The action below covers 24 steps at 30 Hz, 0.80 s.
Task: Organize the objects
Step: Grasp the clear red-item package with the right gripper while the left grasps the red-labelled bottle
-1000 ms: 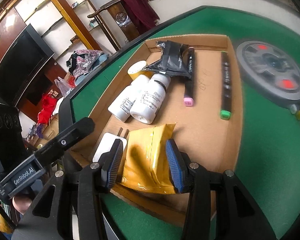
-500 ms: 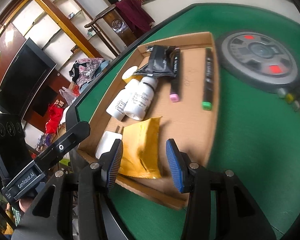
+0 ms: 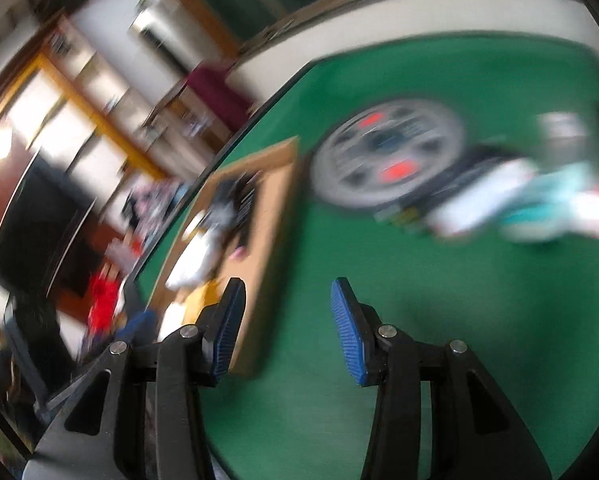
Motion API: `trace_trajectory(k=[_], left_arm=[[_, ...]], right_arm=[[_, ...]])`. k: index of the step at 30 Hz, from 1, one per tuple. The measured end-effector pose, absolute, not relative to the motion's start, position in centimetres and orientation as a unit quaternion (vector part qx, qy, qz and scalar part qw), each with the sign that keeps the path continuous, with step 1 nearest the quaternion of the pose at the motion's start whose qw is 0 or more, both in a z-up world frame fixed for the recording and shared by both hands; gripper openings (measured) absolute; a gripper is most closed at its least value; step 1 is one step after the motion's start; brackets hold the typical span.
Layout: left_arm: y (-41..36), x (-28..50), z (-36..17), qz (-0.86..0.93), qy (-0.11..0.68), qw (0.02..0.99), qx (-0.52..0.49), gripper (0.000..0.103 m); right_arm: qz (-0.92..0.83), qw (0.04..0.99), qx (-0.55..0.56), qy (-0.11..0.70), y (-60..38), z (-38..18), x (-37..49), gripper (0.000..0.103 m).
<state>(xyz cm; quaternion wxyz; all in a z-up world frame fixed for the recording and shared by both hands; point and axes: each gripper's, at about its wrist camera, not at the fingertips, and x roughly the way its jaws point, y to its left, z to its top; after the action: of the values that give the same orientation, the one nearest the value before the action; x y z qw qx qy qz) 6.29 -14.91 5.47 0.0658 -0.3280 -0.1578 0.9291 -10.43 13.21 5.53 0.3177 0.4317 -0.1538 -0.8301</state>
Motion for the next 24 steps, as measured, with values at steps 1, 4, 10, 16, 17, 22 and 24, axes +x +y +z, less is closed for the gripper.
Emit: trace_trajectory(k=[1,4,10,16,17,22,24], left_arm=[[-14.2,6.2,5.4,0.928,-0.154,0.072,-0.331,0.040],[-12.4,5.7,5.2,0.925,-0.143,0.089,-0.340,0.040],[-9.5,5.3,5.0,0.921,-0.117,0.115,-0.353,0.040],[-8.2,5.3,4.8,0.917,-0.106,0.124,-0.363,0.040],[-8.1,5.2,4.7,0.917,-0.106,0.124,-0.365,0.040],[-7.7,5.2,4.2,0.913,-0.108,0.126,-0.373,0.040],[-7.4,5.3,4.2,0.912,-0.107,0.128,-0.375,0.040]], right_arm=[[-0.841,0.289,0.427,-0.163,15.7,5.9,-11.5,0.045],[-0.862,0.198,0.433,-0.174,21.8,5.7,-14.9,0.050],[-0.845,0.116,0.472,-0.224,28.8,2.2,-20.0,0.050],[-0.844,0.122,0.466,-0.237,28.6,1.1,-20.5,0.050],[-0.844,0.124,0.466,-0.235,28.4,1.2,-20.3,0.050],[-0.861,0.107,0.452,-0.210,28.6,1.7,-20.4,0.050],[-0.854,0.105,0.461,-0.217,28.7,0.8,-21.2,0.050]])
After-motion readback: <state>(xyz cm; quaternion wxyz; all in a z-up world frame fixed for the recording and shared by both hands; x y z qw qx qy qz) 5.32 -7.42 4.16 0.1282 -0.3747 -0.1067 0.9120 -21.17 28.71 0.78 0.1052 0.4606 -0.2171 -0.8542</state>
